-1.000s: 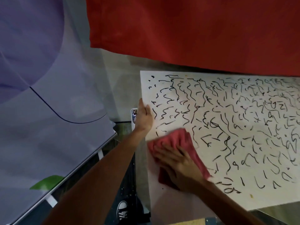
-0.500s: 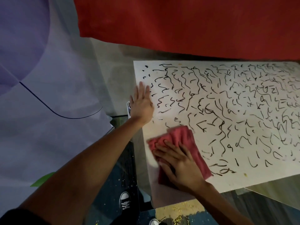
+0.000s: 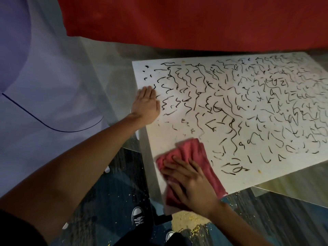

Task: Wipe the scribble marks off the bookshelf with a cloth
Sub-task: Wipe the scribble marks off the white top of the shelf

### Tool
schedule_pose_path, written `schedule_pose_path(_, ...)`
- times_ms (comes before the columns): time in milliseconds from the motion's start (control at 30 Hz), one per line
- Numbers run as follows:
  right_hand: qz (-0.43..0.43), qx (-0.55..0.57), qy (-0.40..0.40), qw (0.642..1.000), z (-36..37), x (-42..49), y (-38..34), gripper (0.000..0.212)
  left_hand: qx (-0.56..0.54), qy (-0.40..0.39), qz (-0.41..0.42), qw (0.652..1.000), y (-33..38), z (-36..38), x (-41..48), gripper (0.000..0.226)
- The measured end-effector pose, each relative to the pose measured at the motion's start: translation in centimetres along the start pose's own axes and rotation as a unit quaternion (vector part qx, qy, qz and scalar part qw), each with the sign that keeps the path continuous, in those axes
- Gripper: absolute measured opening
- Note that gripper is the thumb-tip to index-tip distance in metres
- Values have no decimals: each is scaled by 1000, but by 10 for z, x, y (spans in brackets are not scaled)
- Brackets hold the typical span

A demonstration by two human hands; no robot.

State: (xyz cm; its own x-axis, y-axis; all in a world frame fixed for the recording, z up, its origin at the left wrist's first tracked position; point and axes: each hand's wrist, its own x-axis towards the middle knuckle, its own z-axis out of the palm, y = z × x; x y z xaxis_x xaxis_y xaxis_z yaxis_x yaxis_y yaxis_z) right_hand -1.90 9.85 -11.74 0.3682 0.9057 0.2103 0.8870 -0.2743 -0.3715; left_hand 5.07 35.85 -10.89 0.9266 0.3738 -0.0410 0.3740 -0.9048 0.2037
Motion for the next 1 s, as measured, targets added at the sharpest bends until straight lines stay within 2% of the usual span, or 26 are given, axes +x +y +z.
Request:
schedule_pose_path(67,-7,-27,-25,999,-4,29,11,34,-12,13,-11,1000,4,-2,4,52)
schedule_pose_path(133,63,-33,-47,996,-7,69,26,47,-26,15,-42,999,11,0,5,54)
schedule_pose_path(200,160,-39,-31,986,-5,96,34,62,-25,9,-58,998,14,5,3,56)
schedule_pose_path(267,198,-49,-11,979,3,95,21,66,-20,-6,-54,998,13,7,1,57)
schedule_pose_path(400,94,-81,18,992,6,11,-19,43,-22,-24,-50,998,9,6,0,59)
schedule_pose_path(500,65,-82,28,994,-9,-30,8,35,-18,-30,-48,998,9,6,-2,59)
schedule_pose_path(600,173,-71,57,981,-24,-9,45,42,-23,-31,-52,998,11,6,-4,59)
schedule_pose_path(667,239,-41,54,969,-24,14,43,49,-24,-29,-59,998,13,6,-4,59)
schedule_pose_path(733,197,-49,44,978,-10,13,18,44,-27,-35,-65,997,15,5,-5,60)
schedule_pose_path(800,84,-60,29,994,6,-15,-14,33,-23,-38,-65,997,15,5,-5,60)
schedule_pose_path(867,16,-32,12,999,9,-42,-30,36,-23,-38,-63,997,15,4,-5,60)
schedule_pose_path(933,-13,-21,4,1000,4,-46,-18,36,-23,-38,-64,997,15,5,-5,59)
schedule_pose_path(1000,0,-14,18,1000,-4,-26,0,28,-20,-39,-65,997,16,4,-5,59)
